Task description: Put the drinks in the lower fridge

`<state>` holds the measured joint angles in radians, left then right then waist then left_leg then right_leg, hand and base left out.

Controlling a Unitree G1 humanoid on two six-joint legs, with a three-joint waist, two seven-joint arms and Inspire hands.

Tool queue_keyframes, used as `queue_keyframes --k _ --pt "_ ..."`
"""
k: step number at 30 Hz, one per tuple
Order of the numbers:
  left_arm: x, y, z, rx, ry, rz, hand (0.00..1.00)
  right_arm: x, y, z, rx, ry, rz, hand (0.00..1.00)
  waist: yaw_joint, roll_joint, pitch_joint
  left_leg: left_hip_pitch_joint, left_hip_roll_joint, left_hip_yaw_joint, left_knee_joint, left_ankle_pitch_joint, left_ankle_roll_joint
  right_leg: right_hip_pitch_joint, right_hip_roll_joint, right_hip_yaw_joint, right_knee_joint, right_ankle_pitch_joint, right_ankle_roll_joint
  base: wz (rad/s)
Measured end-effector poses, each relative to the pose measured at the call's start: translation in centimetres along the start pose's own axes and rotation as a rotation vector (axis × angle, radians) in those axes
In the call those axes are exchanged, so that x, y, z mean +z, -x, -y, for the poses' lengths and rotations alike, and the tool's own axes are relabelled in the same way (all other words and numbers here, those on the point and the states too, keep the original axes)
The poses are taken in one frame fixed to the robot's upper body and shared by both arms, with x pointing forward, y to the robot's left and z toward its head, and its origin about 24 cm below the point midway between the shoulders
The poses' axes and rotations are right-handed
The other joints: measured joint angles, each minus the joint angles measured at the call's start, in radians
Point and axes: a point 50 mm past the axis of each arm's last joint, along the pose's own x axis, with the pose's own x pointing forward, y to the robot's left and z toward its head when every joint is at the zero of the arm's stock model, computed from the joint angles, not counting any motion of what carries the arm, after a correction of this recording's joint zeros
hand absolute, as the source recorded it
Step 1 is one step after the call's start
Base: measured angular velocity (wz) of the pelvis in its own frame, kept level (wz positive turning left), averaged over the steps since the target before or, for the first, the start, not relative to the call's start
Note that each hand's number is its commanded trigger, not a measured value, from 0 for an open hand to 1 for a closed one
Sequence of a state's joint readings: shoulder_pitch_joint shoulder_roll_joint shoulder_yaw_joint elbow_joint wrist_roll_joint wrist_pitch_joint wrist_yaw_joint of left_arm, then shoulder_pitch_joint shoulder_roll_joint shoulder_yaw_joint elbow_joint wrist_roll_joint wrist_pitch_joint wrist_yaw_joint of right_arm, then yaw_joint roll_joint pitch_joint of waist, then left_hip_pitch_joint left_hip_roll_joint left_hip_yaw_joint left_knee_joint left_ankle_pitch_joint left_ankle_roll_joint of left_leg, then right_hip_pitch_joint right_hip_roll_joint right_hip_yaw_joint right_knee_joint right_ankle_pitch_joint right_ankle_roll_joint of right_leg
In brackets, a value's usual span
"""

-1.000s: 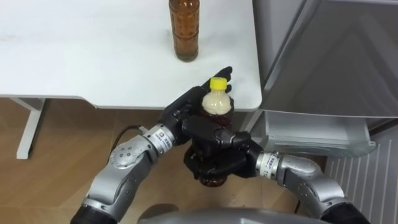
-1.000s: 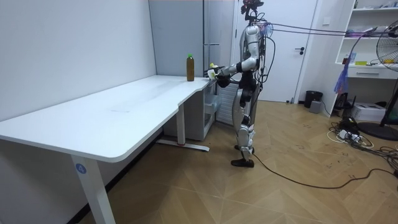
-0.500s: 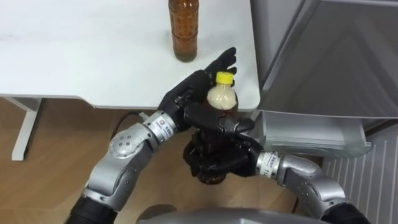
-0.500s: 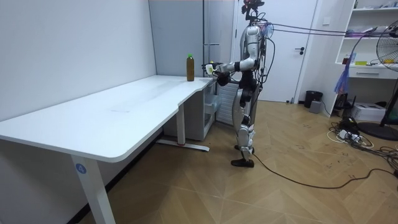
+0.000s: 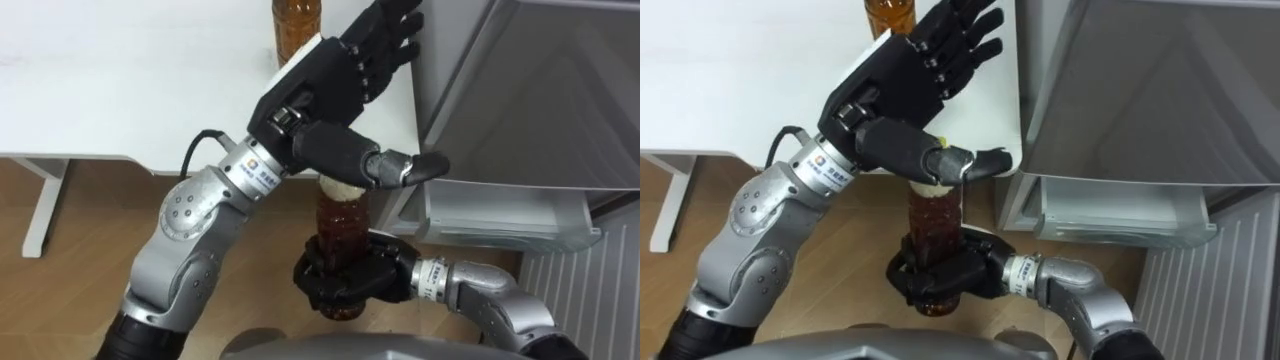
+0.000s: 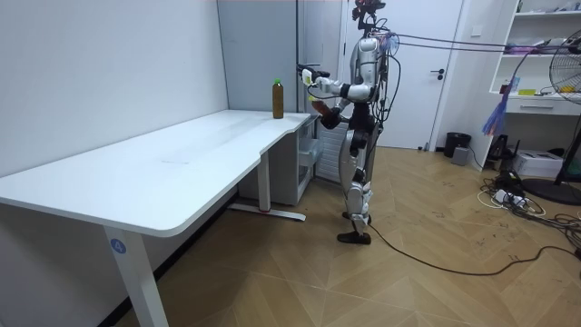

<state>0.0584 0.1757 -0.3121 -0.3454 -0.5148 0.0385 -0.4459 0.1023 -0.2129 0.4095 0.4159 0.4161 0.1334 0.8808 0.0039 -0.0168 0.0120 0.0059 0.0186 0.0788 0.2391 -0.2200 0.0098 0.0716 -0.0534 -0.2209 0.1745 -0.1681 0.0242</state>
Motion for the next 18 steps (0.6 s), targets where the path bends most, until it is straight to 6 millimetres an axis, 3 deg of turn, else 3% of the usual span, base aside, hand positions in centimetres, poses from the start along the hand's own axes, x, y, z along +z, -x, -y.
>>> queue_keyframes --k 9,18 --pt "2.7 -0.5 0.9 -0.051 -0.060 0.128 0.00 -0.1 0.1 0.1 -0.008 0.016 -0.016 1.00 0.005 0.008 0.0000 0.006 0.002 -0.002 -0.001 0.000 0.000 -0.004 0.003 0.007 0.011 0.000 0.000 -0.04" --pt "6.5 0.5 0.0 0.019 -0.184 0.273 0.00 -1.1 1.0 0.3 -0.054 0.037 -0.070 1.00 0.029 0.014 -0.0008 0.008 0.000 -0.009 -0.002 0.000 0.000 0.000 0.001 0.001 0.011 0.000 0.000 0.01"
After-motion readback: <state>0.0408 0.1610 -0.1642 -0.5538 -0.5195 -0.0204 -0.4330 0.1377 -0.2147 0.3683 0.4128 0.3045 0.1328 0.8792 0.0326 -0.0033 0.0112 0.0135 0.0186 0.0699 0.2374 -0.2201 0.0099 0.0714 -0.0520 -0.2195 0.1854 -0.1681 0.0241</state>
